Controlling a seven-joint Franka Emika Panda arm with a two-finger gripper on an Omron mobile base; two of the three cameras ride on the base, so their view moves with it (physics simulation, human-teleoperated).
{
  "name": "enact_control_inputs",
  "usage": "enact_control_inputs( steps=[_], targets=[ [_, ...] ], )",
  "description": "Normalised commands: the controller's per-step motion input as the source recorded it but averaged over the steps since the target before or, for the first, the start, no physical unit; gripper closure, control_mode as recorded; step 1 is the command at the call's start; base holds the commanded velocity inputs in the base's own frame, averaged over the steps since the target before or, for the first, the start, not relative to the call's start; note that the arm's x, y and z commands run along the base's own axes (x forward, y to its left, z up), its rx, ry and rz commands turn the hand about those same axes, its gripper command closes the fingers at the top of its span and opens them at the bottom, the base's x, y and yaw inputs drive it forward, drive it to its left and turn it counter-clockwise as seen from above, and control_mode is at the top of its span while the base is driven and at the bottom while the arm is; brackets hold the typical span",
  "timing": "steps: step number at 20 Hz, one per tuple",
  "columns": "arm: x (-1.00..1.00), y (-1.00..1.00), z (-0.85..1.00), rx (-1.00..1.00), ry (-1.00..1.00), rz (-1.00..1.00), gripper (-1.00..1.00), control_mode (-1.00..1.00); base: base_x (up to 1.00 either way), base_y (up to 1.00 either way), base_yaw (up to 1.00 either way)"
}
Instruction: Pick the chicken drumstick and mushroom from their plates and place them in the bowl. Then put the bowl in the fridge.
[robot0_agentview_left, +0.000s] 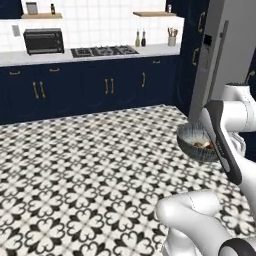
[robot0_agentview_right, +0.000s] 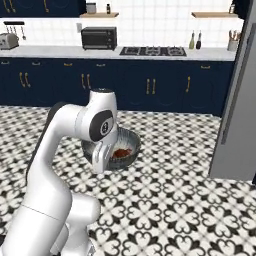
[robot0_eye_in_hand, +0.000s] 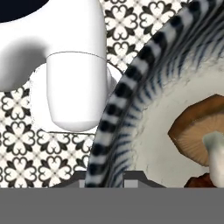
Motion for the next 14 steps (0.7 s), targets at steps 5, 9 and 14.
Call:
enact_control_inputs(
  steps=[5, 9, 14],
  targets=[
    [0.0, 0.0, 0.0, 0.0, 0.0, 0.0, 1.0, 1.0, 1.0, 0.0, -0.03],
    [0.0, 0.0, 0.0, 0.0, 0.0, 0.0, 1.0, 1.0, 1.0, 0.0, 0.0],
    [0.0, 0.0, 0.0, 0.0, 0.0, 0.0, 1.0, 1.0, 1.0, 0.05, -0.05]
  ],
)
